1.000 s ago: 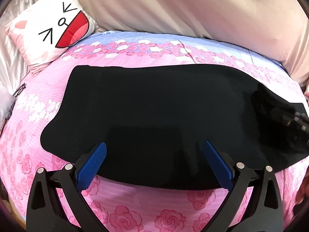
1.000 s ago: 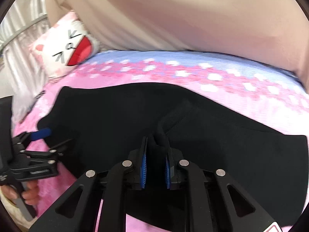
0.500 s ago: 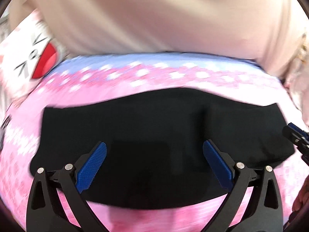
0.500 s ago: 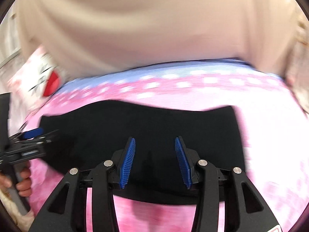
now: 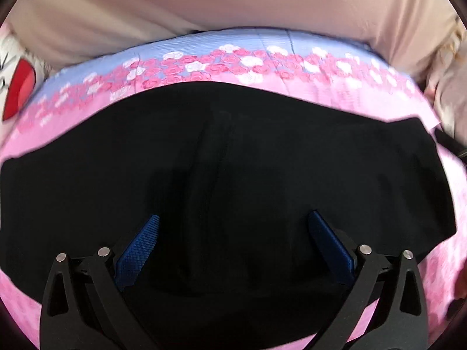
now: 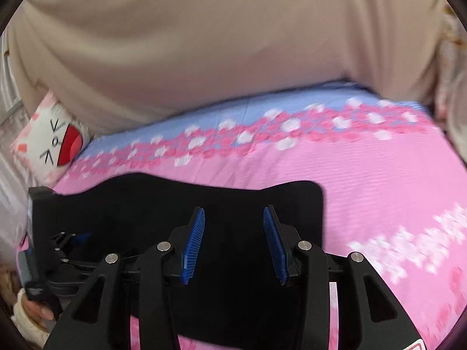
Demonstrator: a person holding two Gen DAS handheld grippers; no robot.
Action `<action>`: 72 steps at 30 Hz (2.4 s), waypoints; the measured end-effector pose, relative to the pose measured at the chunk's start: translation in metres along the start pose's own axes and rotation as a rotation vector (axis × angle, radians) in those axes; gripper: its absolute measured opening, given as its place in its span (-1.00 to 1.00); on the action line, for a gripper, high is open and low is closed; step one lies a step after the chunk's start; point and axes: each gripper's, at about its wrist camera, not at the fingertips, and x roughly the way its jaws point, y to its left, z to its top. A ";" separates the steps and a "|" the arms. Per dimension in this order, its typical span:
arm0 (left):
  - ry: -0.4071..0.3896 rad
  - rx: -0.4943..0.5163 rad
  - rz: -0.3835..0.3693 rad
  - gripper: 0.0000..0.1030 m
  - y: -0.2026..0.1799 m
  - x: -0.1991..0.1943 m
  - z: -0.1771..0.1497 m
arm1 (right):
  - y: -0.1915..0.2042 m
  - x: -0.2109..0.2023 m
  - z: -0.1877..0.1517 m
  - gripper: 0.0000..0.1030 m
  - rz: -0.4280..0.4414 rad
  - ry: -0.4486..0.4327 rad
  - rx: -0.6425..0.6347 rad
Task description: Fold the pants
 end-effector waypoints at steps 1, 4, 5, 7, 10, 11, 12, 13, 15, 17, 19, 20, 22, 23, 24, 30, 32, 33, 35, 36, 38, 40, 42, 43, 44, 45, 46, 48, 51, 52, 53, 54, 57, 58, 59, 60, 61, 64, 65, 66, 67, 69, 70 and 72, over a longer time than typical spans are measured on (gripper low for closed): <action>-0.002 0.002 0.002 0.91 0.002 0.000 -0.002 | -0.008 0.013 -0.001 -0.30 -0.028 0.025 -0.004; -0.019 0.014 0.002 0.91 0.000 0.001 -0.005 | -0.029 0.031 -0.005 -0.50 0.001 0.041 0.054; -0.025 0.015 0.007 0.91 -0.001 0.001 -0.006 | -0.027 0.025 -0.002 -0.51 0.001 0.049 0.064; -0.031 0.014 0.016 0.91 -0.002 0.000 -0.006 | -0.024 0.010 0.002 -0.40 -0.009 0.022 0.078; -0.028 0.010 0.032 0.91 -0.002 -0.006 -0.004 | -0.008 -0.013 0.001 -0.34 -0.008 -0.029 0.023; -0.030 0.012 0.043 0.91 -0.003 -0.009 -0.004 | -0.006 -0.009 -0.001 -0.33 -0.037 -0.015 0.001; -0.033 0.015 0.053 0.91 -0.004 -0.010 -0.003 | -0.008 0.005 -0.006 -0.32 -0.086 0.036 -0.019; -0.041 0.018 0.073 0.91 -0.005 -0.014 -0.004 | -0.014 0.017 -0.013 -0.38 -0.107 0.093 -0.009; -0.045 0.016 0.090 0.91 -0.002 -0.019 -0.004 | -0.013 0.006 -0.016 -0.38 -0.093 0.058 0.032; -0.053 0.009 0.107 0.91 0.006 -0.027 -0.008 | -0.007 -0.008 -0.014 -0.31 -0.089 0.028 0.044; -0.060 -0.004 0.128 0.91 0.018 -0.034 -0.012 | 0.005 -0.021 -0.015 -0.22 -0.063 0.000 0.053; -0.067 -0.010 0.143 0.91 0.024 -0.038 -0.015 | 0.011 -0.023 -0.017 -0.18 -0.054 -0.002 0.050; -0.074 -0.021 0.177 0.91 0.037 -0.044 -0.019 | 0.030 -0.025 -0.024 -0.16 -0.042 0.011 0.023; -0.076 -0.023 0.184 0.91 0.044 -0.047 -0.022 | 0.036 -0.026 -0.027 -0.16 -0.038 0.018 0.014; -0.077 -0.026 0.180 0.91 0.051 -0.050 -0.024 | 0.047 -0.023 -0.032 -0.16 -0.027 0.034 0.000; -0.116 -0.165 0.259 0.91 0.133 -0.079 -0.049 | 0.089 -0.013 -0.044 -0.15 -0.001 0.092 -0.059; -0.108 -0.234 0.283 0.91 0.166 -0.083 -0.059 | 0.105 -0.013 -0.046 -0.15 0.011 0.096 -0.089; -0.097 -0.283 0.308 0.91 0.189 -0.084 -0.065 | 0.114 -0.012 -0.046 -0.15 0.014 0.094 -0.103; -0.087 -0.358 0.355 0.91 0.222 -0.088 -0.077 | 0.127 -0.010 -0.047 -0.14 0.020 0.095 -0.124; -0.088 -0.384 0.363 0.91 0.231 -0.090 -0.081 | 0.135 -0.008 -0.047 -0.10 0.024 0.097 -0.137; -0.102 -0.472 0.365 0.91 0.261 -0.098 -0.095 | 0.146 -0.004 -0.048 -0.07 0.024 0.104 -0.161; -0.103 -0.541 0.295 0.91 0.280 -0.100 -0.103 | 0.158 0.002 -0.049 -0.05 0.016 0.118 -0.184; -0.069 -0.624 0.183 0.91 0.294 -0.092 -0.108 | 0.164 0.005 -0.049 -0.05 0.021 0.126 -0.191; -0.081 -0.657 0.165 0.91 0.298 -0.090 -0.110 | 0.167 0.006 -0.049 -0.05 0.018 0.128 -0.194; -0.111 -0.662 0.175 0.90 0.298 -0.093 -0.110 | 0.168 0.005 -0.049 -0.05 0.016 0.127 -0.197; -0.121 -0.672 0.170 0.90 0.299 -0.093 -0.110 | 0.171 0.005 -0.049 -0.04 0.015 0.126 -0.202; -0.126 -0.698 0.132 0.90 0.302 -0.089 -0.109 | 0.171 0.003 -0.049 0.02 0.011 0.124 -0.204; -0.129 -0.705 0.157 0.90 0.304 -0.086 -0.107 | 0.170 -0.001 -0.048 0.13 -0.008 0.110 -0.204; -0.132 -0.697 0.177 0.84 0.302 -0.079 -0.102 | 0.161 -0.008 -0.047 0.13 -0.024 0.099 -0.187; -0.148 -0.687 0.164 0.66 0.296 -0.079 -0.100 | 0.158 -0.010 -0.047 0.13 -0.031 0.095 -0.181; -0.147 -0.670 0.183 0.15 0.294 -0.077 -0.097 | 0.154 -0.011 -0.046 0.13 -0.035 0.093 -0.178; -0.142 -0.642 0.171 -0.31 0.291 -0.075 -0.095 | 0.149 -0.013 -0.046 0.13 -0.042 0.091 -0.168; -0.132 -0.581 0.174 -0.53 0.277 -0.073 -0.082 | 0.131 -0.018 -0.045 0.14 -0.061 0.083 -0.139; -0.147 -0.555 0.181 -0.54 0.268 -0.079 -0.076 | 0.124 -0.020 -0.045 0.14 -0.068 0.077 -0.126; -0.169 -0.532 0.181 -0.56 0.260 -0.085 -0.069 | 0.116 -0.023 -0.044 0.14 -0.071 0.071 -0.113; -0.193 -0.498 0.175 -0.57 0.249 -0.093 -0.061 | 0.108 -0.027 -0.043 0.14 -0.074 0.063 -0.096; -0.226 -0.443 0.164 -0.57 0.229 -0.105 -0.049 | 0.100 -0.030 -0.043 0.14 -0.074 0.056 -0.082; -0.300 -0.300 0.099 -0.57 0.166 -0.133 -0.019 | 0.072 -0.044 -0.040 0.14 -0.082 0.017 -0.027; -0.319 -0.249 0.066 -0.57 0.141 -0.139 -0.011 | 0.063 -0.049 -0.040 0.14 -0.088 0.005 -0.013; -0.327 -0.185 0.024 -0.56 0.106 -0.143 -0.001 | 0.056 -0.052 -0.040 0.14 -0.091 -0.002 -0.003; -0.324 -0.151 0.002 -0.56 0.084 -0.142 0.003 | 0.043 -0.058 -0.040 0.15 -0.098 -0.014 0.018; -0.292 -0.049 -0.026 -0.44 0.017 -0.127 0.011 | 0.025 -0.065 -0.040 0.15 -0.109 -0.027 0.049; -0.263 -0.020 -0.030 -0.41 -0.007 -0.114 0.013 | 0.016 -0.068 -0.040 0.16 -0.114 -0.032 0.061; -0.176 0.063 -0.035 -0.21 -0.057 -0.080 0.010 | -0.008 -0.076 -0.044 0.17 -0.144 -0.037 0.093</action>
